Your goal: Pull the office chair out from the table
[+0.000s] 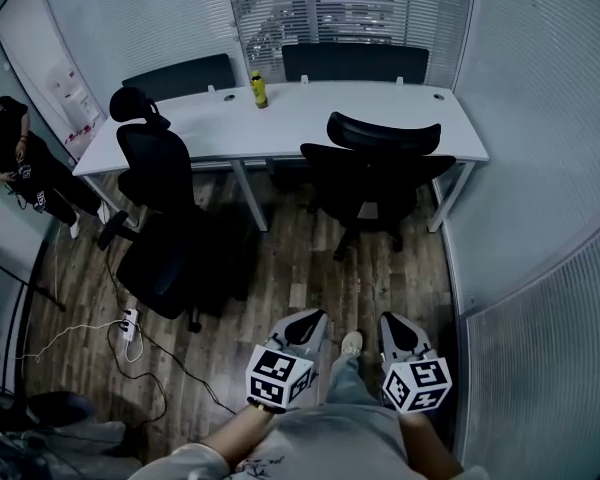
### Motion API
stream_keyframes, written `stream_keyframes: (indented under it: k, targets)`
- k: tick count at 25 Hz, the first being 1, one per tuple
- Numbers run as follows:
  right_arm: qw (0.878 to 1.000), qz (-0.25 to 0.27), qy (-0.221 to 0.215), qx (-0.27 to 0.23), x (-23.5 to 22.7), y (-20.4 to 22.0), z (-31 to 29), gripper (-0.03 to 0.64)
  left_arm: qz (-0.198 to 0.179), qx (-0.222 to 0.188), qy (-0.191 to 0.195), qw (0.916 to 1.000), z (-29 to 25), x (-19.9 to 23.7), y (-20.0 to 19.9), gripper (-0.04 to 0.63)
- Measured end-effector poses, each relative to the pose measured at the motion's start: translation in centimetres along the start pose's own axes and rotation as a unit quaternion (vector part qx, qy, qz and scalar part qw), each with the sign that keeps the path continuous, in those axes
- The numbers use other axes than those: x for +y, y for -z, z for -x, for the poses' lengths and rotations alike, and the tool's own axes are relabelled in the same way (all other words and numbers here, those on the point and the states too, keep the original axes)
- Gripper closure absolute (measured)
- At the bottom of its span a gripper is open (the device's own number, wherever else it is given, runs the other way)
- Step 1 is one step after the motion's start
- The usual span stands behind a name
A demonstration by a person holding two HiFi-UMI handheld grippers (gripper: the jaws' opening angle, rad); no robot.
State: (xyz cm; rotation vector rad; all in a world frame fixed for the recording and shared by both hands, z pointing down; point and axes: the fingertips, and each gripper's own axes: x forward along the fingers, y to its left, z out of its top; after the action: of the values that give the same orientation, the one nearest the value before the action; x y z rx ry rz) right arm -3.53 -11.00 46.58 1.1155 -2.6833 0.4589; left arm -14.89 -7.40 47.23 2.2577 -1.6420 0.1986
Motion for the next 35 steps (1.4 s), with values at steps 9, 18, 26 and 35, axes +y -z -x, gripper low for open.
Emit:
stream_keyframes:
  k: [9, 18, 26, 35]
  targets:
    - [1.0, 0.006, 0.003, -0.006, -6.7, -5.3, -8.0, 0.611, 0.011, -0.007, -0.012, 0.9998, -8.2, 4.5, -4.4, 0.583]
    - [1.0, 0.011, -0.002, -0.018, -12.8, -9.6, -15.1, 0.611, 0.006, -0.008, -0.027, 0.9996, -16.4, 8.1, -8.2, 0.583]
    - [1.0, 0.017, -0.011, -0.021, -16.7, -11.9, -19.9, 0.611, 0.008, -0.012, -0.042, 0.999, -21.1, 10.2, -10.1, 0.583]
    - [1.0, 0.01, -0.012, -0.022, -17.6, -12.0, -21.3, 0.609, 0.008, 0.0, -0.047, 0.9989, -22.1, 11.1, -10.2, 0.584]
